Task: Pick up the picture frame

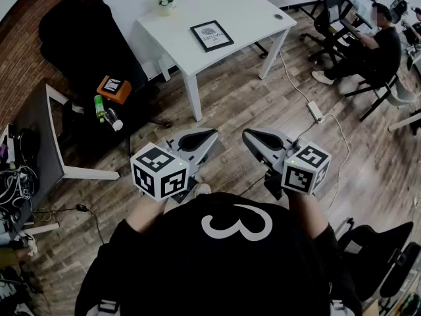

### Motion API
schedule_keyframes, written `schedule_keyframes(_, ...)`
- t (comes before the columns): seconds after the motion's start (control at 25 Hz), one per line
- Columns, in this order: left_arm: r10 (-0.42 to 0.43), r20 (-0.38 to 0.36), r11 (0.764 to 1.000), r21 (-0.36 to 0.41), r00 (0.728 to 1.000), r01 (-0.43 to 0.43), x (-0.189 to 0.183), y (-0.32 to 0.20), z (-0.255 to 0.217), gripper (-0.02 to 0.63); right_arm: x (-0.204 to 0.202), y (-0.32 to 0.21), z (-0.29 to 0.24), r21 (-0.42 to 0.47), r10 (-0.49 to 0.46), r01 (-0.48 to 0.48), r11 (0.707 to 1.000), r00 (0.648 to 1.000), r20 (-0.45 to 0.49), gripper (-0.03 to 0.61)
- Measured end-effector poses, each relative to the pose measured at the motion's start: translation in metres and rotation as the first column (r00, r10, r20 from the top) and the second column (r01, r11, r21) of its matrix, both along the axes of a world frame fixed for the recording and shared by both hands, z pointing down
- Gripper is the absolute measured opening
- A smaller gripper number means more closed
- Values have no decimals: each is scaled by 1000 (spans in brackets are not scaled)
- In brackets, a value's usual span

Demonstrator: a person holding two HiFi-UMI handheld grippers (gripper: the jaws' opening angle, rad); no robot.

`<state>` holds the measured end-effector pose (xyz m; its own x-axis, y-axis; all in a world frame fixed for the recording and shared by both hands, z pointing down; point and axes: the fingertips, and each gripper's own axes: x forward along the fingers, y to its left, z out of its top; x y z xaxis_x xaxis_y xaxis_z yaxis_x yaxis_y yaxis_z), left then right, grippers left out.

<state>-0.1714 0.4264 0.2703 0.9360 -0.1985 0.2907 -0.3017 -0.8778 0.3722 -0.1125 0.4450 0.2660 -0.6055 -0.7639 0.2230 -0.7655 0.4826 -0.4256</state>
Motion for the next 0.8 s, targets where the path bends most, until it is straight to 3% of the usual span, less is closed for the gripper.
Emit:
schedule_keyframes(0.44,32,-4,999,-11,999,-33,-7,-24,2,15,-11,-23,2,4,38,-38,999,999,2,23)
schedule_keyframes(0.8,72,-19,997,-26,997,-72,-24,-53,7,16,-16,-48,-7,43,146,-151,988,983,110,25)
